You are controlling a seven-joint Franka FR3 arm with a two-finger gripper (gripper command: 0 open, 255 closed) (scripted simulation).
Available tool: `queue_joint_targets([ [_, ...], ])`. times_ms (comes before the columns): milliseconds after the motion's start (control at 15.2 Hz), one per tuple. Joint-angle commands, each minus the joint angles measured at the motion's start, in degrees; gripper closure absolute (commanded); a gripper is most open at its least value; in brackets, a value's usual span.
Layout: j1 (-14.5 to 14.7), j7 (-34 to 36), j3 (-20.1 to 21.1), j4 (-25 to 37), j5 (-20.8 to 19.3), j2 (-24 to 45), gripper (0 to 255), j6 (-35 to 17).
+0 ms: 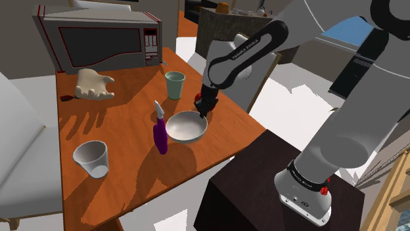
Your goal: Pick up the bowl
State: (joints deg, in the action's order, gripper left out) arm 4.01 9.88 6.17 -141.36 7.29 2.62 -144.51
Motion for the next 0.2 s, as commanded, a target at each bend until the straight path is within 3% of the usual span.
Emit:
queue_joint_targets([
  [0, -0.05, 0.11, -0.05, 0.6, -0.08, -1.23, 255, 1.82],
  [132, -0.05, 0.12, -0.05, 0.62, -0.09, -1.33, 255, 1.95],
])
